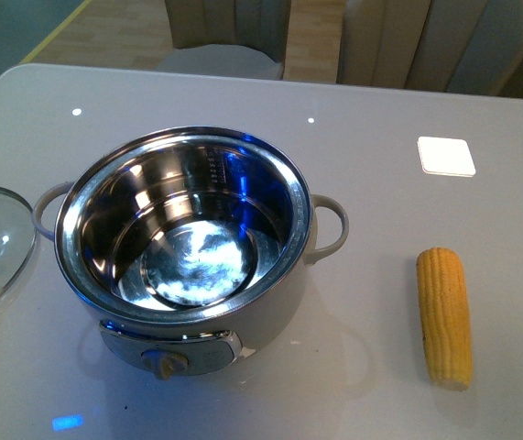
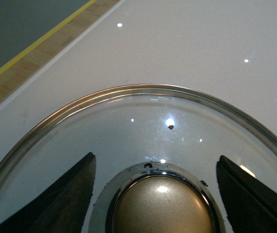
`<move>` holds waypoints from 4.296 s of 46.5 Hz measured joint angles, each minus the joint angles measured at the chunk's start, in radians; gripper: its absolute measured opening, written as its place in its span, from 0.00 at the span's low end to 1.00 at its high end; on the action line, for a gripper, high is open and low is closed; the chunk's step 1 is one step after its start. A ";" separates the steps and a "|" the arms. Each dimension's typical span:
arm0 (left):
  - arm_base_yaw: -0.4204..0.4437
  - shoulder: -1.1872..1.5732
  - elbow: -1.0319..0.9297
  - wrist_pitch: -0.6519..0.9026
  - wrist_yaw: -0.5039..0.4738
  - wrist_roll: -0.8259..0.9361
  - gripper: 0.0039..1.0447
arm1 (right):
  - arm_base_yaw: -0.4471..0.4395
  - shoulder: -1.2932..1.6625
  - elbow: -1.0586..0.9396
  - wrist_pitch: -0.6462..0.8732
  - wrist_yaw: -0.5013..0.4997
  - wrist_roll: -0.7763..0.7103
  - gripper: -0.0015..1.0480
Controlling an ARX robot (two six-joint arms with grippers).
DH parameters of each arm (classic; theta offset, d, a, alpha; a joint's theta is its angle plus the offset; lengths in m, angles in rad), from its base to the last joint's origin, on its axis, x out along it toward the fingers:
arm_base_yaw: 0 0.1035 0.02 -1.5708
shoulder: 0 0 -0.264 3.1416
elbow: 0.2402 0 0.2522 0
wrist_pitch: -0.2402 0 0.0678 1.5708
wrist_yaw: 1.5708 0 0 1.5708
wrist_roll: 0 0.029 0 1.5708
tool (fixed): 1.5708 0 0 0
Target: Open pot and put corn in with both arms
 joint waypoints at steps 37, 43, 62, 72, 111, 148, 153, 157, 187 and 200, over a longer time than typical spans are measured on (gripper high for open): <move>-0.035 -1.134 -0.475 -0.520 0.217 -0.150 0.94 | 0.000 0.000 0.000 0.000 0.000 0.000 0.92; -0.035 -1.352 -0.526 -0.668 0.225 -0.165 0.94 | 0.000 0.000 0.000 0.000 0.000 0.000 0.92; -0.201 -1.657 -0.781 -0.480 0.112 -0.047 0.19 | 0.000 -0.001 0.000 0.000 0.000 0.000 0.92; -0.275 -1.826 -0.856 -0.571 0.038 -0.043 0.03 | 0.000 -0.001 0.000 0.000 0.000 0.000 0.92; -0.386 -2.338 -0.865 -1.048 -0.069 -0.042 0.03 | 0.000 -0.001 0.000 0.000 0.000 0.000 0.92; -0.386 -2.589 -0.865 -1.305 -0.069 -0.043 0.43 | 0.000 -0.001 0.000 0.000 0.000 0.000 0.92; -0.386 -2.589 -0.865 -1.305 -0.069 -0.042 0.63 | 0.000 -0.001 0.000 0.000 0.000 0.000 0.92; -0.386 -2.589 -0.865 -1.305 -0.069 -0.042 0.79 | 0.010 0.027 0.016 -0.051 0.043 0.027 0.92; -0.386 -2.591 -0.865 -1.307 -0.069 -0.039 0.94 | 0.162 1.353 0.354 0.106 0.161 0.279 0.92; -0.386 -2.591 -0.865 -1.307 -0.069 -0.039 0.94 | 0.170 1.742 0.507 0.267 0.083 0.236 0.92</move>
